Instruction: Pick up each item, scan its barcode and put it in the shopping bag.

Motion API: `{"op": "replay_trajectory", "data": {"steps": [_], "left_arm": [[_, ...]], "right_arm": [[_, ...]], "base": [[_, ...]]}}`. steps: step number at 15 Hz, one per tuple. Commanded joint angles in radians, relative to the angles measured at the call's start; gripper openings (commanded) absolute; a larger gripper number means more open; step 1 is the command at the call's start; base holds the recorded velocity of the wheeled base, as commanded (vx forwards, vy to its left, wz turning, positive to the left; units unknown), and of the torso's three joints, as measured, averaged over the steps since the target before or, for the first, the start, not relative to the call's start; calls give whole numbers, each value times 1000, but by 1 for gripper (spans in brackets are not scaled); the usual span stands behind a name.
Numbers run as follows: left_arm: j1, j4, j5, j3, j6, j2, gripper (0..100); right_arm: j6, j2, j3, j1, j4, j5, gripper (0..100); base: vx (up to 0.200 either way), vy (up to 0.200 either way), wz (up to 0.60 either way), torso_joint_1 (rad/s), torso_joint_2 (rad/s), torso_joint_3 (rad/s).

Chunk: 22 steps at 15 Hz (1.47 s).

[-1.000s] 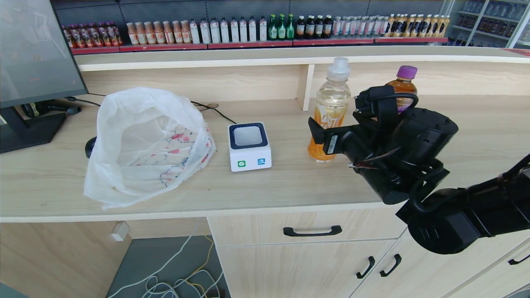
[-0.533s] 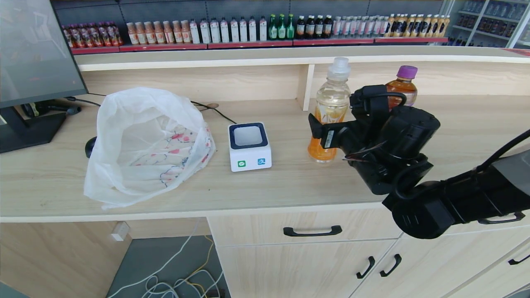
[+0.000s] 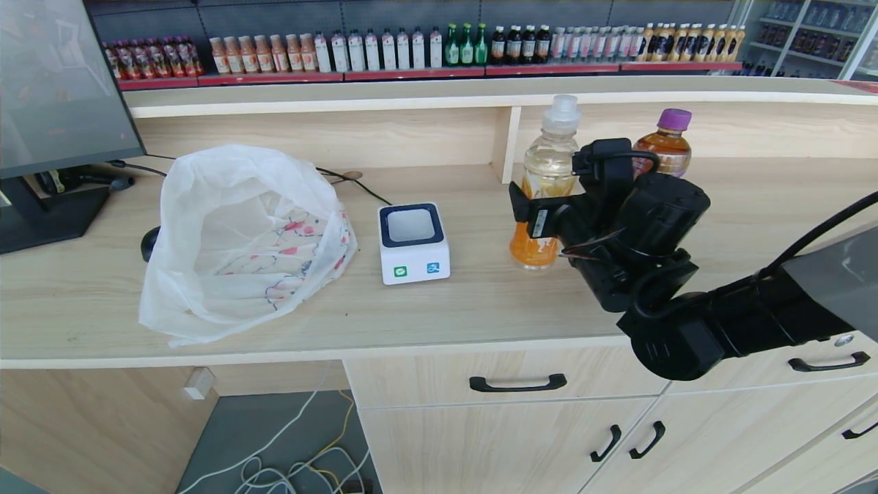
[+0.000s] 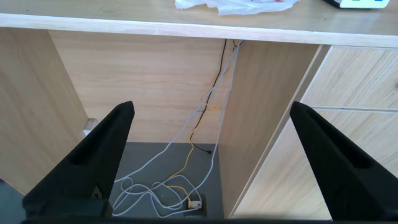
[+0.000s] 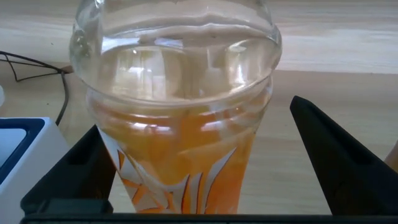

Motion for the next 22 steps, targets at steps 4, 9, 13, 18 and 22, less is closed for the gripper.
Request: {"op": "replay_trajectory", "data": {"steps": [4, 9, 13, 18, 22], "left_arm": [[1, -1, 1, 0, 0, 0, 100], [1, -1, 1, 0, 0, 0, 100], [1, -1, -1, 0, 0, 0, 100], [1, -1, 1, 0, 0, 0, 100], [1, -1, 1, 0, 0, 0, 100]], "right_arm": [[-1, 18, -29, -5, 0, -6, 100], [-1, 26, -35, -9, 0, -8, 100], [1, 35, -43, -9, 0, -6, 100], [1, 55, -80, -9, 2, -25, 100], [2, 55, -80, -9, 0, -25, 100]], "base": [[0, 0, 0, 0, 0, 0], [0, 0, 0, 0, 0, 0], [0, 0, 0, 0, 0, 0], [0, 0, 0, 0, 0, 0], [0, 0, 0, 0, 0, 0]]}}
